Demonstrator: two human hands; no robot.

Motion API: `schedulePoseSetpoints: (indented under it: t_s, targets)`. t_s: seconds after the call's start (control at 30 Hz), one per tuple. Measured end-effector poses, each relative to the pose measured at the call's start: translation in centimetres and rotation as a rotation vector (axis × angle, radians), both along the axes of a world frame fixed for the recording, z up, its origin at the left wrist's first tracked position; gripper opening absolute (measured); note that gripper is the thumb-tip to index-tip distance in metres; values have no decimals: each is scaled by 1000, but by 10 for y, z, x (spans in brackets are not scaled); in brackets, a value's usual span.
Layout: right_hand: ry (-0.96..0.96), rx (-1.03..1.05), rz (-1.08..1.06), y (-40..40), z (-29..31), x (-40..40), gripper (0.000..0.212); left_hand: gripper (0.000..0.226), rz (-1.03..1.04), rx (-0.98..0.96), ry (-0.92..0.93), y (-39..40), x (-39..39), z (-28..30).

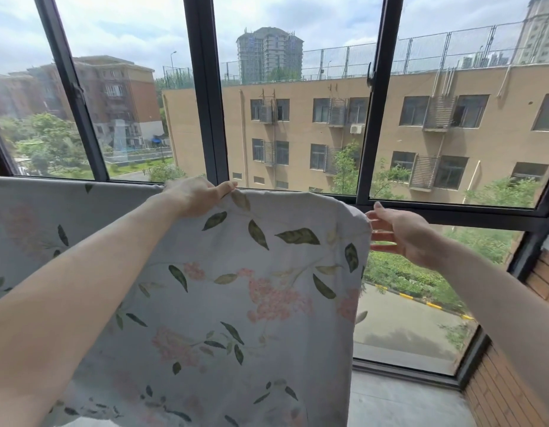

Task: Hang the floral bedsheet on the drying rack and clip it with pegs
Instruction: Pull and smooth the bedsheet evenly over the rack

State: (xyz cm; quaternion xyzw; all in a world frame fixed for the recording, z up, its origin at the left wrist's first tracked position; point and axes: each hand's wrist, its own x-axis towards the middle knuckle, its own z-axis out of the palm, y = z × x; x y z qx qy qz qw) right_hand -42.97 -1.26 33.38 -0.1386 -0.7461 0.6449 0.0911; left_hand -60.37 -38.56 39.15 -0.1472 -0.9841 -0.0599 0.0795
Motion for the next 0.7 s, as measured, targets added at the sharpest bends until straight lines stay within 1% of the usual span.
schedulePoseSetpoints:
  t_s: [0.07, 0.13, 0.2, 0.3, 0.37, 0.43, 0.63, 0.7]
  targets:
    - [33, 145, 38, -12, 3, 11, 50, 115, -7, -4, 0, 3, 2, 0]
    - [82, 275, 31, -17, -1, 16, 52, 103, -10, -18, 13, 8, 3, -2]
    - [145, 319, -10, -18, -2, 22, 46, 99, -8, -18, 15, 13, 3, -4]
    - [185, 330, -24, -11, -4, 22, 34, 101, -2, -21, 16, 15, 1, -3]
    - [210, 295, -33, -8, 0, 19, 22, 102, -4, -6, 13, 15, 1, 0]
    - [225, 232, -51, -3, 0, 13, 17, 103, -25, 8, 3, 14, 5, 1]
    - [228, 100, -102, 18, -13, -12, 15, 109, -66, 65, -8, 13, 13, 1]
    - [217, 56, -137, 20, -18, -21, 18, 105, -97, 73, -6, 16, 16, 1]
